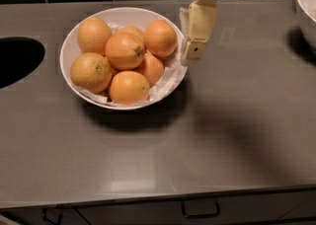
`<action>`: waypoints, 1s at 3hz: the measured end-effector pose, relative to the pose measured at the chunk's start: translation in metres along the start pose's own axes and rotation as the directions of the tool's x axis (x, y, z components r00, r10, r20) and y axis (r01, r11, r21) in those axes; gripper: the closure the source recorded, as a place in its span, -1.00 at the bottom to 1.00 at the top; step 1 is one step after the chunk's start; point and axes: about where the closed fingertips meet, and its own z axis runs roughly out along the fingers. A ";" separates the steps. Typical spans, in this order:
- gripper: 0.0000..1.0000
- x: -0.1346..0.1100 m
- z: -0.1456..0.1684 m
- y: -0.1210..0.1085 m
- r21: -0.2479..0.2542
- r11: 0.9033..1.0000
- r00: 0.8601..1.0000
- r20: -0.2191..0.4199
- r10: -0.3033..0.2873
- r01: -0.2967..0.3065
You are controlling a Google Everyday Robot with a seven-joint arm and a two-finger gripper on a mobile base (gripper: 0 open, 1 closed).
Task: Pick orange from white bowl
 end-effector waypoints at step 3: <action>-1.00 -0.027 0.055 -0.029 -0.085 0.992 0.990 0.111 -0.087 0.097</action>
Offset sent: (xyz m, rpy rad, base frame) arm 0.0359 0.0471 -0.0334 0.0538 0.0827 0.1532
